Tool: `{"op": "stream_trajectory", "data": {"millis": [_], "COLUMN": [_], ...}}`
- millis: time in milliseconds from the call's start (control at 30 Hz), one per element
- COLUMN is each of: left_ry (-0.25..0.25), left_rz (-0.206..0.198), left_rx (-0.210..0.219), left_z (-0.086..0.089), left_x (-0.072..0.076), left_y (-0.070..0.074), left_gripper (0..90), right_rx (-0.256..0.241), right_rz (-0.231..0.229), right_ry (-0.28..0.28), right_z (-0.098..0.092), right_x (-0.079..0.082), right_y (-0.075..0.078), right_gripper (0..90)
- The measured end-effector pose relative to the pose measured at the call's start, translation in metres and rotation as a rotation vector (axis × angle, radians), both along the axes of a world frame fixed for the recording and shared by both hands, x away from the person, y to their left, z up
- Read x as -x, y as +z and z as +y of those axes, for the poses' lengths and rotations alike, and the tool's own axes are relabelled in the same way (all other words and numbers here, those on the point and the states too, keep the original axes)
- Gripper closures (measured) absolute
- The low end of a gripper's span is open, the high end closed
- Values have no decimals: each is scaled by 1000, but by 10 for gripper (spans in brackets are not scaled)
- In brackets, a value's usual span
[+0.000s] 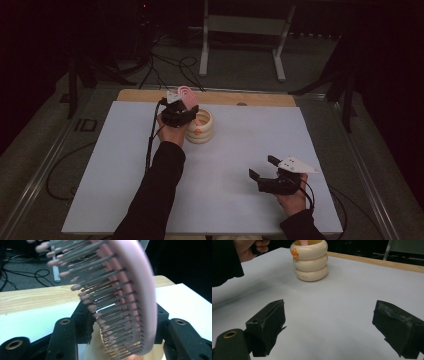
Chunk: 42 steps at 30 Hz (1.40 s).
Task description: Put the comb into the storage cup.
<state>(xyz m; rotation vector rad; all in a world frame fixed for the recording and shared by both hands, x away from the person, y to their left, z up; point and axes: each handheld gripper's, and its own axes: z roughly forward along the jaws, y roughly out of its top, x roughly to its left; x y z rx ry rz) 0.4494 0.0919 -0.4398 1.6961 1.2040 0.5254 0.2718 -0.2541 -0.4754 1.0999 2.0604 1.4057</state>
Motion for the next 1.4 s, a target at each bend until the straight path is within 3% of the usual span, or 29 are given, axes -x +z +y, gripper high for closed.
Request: {"op": "stream_trajectory", "data": {"millis": [933, 1200, 1400], "left_ry": [26, 49, 72], "left_rz": [17, 6, 23], "left_rx": [-54, -90, -119], "left_z": [2, 1, 0], "left_x": [4, 7, 6], "left_y": [-2, 0, 0], "left_gripper": [352, 285, 157], "right_rx": [1, 2, 3], "right_rz": [1, 0, 0], "right_ry": [10, 10, 10], "right_z": [4, 4, 4], "right_x": [-3, -3, -2], "right_y": [-1, -1, -1], "right_gripper": [108, 108, 108]}}
